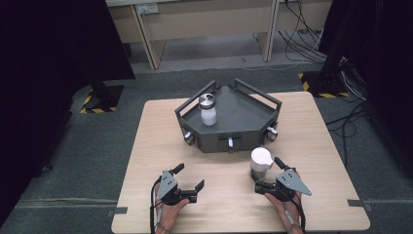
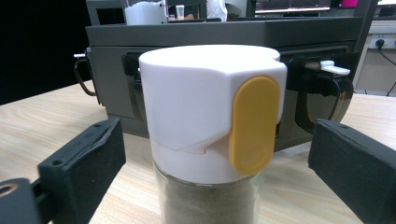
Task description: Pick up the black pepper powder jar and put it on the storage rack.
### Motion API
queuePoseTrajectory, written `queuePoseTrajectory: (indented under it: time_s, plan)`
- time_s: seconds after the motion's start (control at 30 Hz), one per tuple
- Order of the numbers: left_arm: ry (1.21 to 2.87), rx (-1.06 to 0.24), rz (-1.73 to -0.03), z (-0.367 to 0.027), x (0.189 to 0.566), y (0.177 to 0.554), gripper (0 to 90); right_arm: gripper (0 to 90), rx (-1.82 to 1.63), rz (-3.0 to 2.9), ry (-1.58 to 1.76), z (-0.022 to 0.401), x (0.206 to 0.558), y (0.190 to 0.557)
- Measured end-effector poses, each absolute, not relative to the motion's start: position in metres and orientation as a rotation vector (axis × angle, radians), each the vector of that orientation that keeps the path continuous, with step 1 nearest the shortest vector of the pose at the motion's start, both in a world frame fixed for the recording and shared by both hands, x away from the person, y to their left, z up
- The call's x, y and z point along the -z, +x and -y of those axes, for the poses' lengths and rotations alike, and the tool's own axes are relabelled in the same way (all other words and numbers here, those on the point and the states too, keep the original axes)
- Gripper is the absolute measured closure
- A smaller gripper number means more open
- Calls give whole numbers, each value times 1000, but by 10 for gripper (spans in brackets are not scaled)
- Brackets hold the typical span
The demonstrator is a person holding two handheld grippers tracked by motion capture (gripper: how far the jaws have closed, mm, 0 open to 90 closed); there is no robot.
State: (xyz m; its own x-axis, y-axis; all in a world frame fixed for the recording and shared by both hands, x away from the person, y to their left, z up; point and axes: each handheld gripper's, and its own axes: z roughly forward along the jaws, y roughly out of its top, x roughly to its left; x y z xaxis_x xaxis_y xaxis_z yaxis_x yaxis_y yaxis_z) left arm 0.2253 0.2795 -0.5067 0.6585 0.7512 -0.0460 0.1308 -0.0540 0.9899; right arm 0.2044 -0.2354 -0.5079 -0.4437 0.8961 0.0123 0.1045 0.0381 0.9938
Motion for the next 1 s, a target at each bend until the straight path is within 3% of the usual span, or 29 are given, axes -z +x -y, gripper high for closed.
queuePoseTrajectory:
  time_s: [0.33,0.8,1.0]
  plan:
    - [1570,-590,-751,-280,506,225,19,126,-1428,-1677,1042,229,504,214]
    - [1560,-587,-761,-281,507,225,19,295,-1389,-1725,1033,223,500,222]
    - [1559,-586,-762,-282,507,225,21,299,-1382,-1723,1030,222,499,221]
